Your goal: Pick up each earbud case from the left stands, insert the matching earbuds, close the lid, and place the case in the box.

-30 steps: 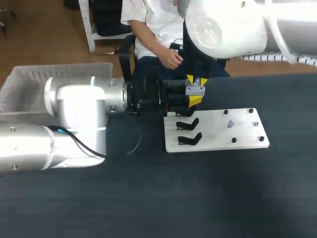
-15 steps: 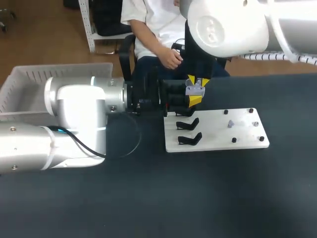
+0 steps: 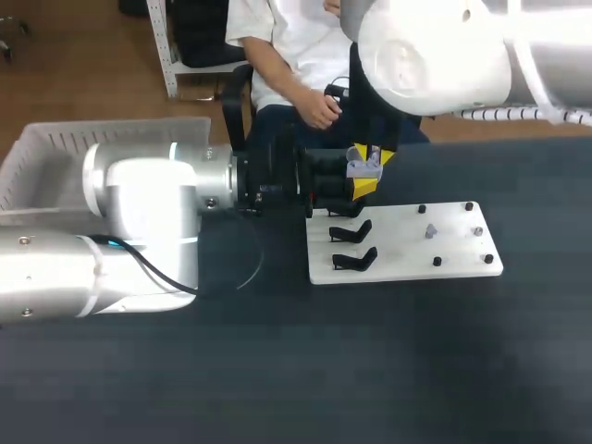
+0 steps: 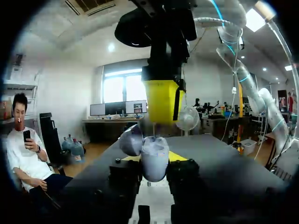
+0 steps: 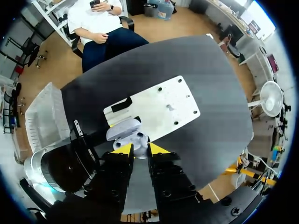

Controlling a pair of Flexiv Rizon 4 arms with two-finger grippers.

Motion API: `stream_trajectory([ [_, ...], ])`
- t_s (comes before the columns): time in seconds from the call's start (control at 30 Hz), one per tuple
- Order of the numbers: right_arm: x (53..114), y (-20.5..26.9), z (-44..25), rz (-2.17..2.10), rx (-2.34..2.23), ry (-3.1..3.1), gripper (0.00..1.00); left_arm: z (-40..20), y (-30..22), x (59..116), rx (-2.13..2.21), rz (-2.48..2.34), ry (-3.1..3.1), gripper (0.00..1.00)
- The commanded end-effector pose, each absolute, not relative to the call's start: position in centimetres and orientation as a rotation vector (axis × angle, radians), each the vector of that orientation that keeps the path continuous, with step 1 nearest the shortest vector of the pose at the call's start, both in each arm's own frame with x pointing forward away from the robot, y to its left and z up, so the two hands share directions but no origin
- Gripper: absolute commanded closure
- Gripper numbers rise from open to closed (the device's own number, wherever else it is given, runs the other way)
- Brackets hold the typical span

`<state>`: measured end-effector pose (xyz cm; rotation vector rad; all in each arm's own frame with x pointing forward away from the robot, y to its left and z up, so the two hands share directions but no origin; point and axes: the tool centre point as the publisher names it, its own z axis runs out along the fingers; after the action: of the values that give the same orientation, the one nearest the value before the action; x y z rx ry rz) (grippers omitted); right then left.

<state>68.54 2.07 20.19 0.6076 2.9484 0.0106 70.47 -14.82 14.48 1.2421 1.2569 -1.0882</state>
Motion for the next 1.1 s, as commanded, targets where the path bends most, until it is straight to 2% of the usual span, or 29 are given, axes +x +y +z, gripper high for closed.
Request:
stream_trajectory([
  [0.03,68.3,1.9,20.0,0.019,0.608,2.94,1.0,14.4,-14.8,70.2,1.233,-1.081,1.253,1.0],
  [1.1,68.6,2.0,18.9,0.031,0.592,2.945,1.0,14.4,-14.8,70.2,1.233,-1.081,1.253,1.0],
])
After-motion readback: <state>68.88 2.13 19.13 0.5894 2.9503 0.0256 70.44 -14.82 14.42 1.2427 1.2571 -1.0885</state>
